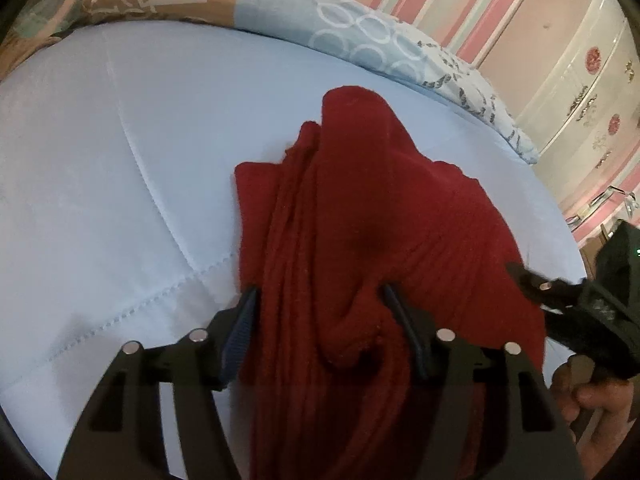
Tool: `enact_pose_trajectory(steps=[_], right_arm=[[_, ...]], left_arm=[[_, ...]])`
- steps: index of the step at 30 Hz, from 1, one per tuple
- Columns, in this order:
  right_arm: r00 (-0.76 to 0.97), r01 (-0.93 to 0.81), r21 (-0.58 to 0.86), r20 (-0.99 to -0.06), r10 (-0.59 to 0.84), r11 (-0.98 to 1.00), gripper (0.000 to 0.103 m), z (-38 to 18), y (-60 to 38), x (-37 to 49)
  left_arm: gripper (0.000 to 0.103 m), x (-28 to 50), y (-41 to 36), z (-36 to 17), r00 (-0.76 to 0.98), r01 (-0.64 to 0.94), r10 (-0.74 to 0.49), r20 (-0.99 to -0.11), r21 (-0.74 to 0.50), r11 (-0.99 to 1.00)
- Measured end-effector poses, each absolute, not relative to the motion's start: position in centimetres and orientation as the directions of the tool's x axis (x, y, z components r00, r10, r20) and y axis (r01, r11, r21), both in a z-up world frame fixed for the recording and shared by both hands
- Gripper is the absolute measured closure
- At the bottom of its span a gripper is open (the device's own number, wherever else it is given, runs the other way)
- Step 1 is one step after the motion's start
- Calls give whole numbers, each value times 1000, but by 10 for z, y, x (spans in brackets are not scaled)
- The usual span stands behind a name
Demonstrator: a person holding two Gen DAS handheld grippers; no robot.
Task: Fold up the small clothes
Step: 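Fold the edge with the left tool over the bundle and release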
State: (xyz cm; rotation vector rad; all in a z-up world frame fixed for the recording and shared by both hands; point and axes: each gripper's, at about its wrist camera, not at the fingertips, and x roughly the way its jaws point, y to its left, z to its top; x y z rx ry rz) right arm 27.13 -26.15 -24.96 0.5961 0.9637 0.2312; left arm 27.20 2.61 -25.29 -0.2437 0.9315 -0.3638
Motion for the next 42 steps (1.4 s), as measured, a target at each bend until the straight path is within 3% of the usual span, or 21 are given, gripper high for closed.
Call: enact_pose_trajectory(steps=[4, 7, 18, 23, 35, 42], right_arm=[[568, 57, 549, -704, 425, 834, 54, -244, -257, 272], [587, 22, 457, -726, 358, 889, 60, -235, -245, 270], [697, -56, 120, -706, 125, 991, 64, -196, -210, 260], [743, -61, 37, -665, 70, 997, 64, -168, -218, 259], [815, 41, -80, -574, -80, 996, 64, -62, -346, 220], [757, 168, -67, -630, -172, 984, 64, -74, -454, 188]], left_arm=[[53, 270, 21, -253, 560, 191, -389, -731, -343, 920], [59, 269, 10, -249, 581, 203, -343, -738, -276, 939], [67, 267, -17, -223, 651, 233, -224, -725, -89, 968], [67, 270, -34, -198, 680, 243, -223, -698, -73, 967], [67, 256, -167, -82, 704, 342, -326, -631, -101, 934], [67, 242, -285, -91, 657, 430, -372, -656, -78, 899]])
